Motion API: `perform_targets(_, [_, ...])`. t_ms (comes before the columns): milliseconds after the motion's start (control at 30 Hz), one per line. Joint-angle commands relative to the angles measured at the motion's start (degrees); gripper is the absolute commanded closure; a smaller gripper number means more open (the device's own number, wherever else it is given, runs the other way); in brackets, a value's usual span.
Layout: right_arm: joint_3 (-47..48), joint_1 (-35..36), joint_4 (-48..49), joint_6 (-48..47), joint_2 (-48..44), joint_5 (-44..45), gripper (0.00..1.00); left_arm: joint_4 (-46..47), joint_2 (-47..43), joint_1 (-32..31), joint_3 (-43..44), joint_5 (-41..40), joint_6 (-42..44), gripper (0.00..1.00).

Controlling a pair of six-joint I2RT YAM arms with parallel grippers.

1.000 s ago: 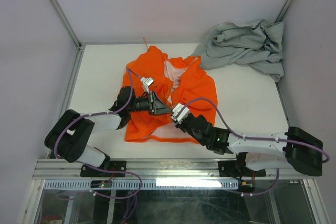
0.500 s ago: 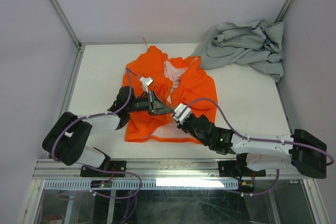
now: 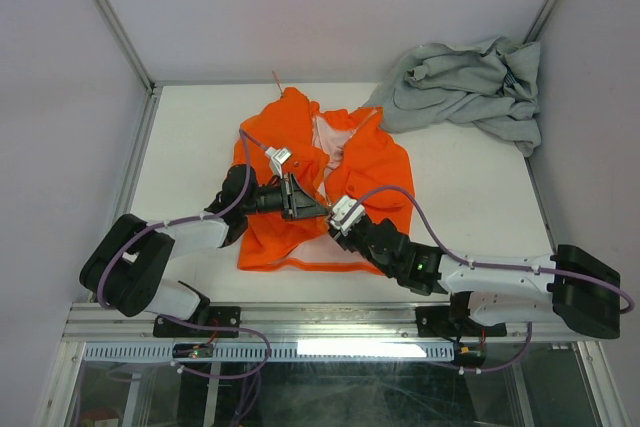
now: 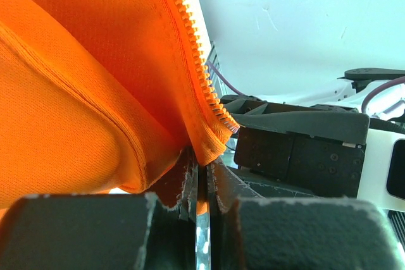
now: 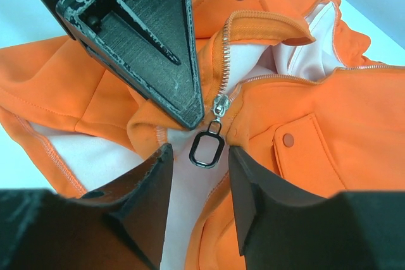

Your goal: Zip up the jacket

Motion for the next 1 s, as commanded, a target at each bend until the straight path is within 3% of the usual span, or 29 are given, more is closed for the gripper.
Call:
perform_targets(0, [1.34,0.52,5.79,0.59,-0.95,2.51,0.58,1.31,-1.93,-0.84,0.39,1.1,0.6,1.0])
perform_targets(267, [1.26,0.52,5.0,-0.14,-1.38,5.15,0.75,0.86,-2.13,-0.94,0.14,1.02,0.78,1.0])
perform_targets(567, [1.44,0.54,4.62,0.86,-0.6,3.25,0.82,0.52,-2.42,-1.03,0.16,0.68,0.87,1.0])
perform_targets(833, [2.17,0.61,6.96,1.95,2.13,1.46,0.65,0.49,-2.3,-1.46,0.14,0.34,0.75,1.0])
perform_targets(967, [2.16,0.76,8.47,2.4,3.65,3.18,0.62,0.5,-2.44,-1.71,0.25,0.23,0.58,1.0])
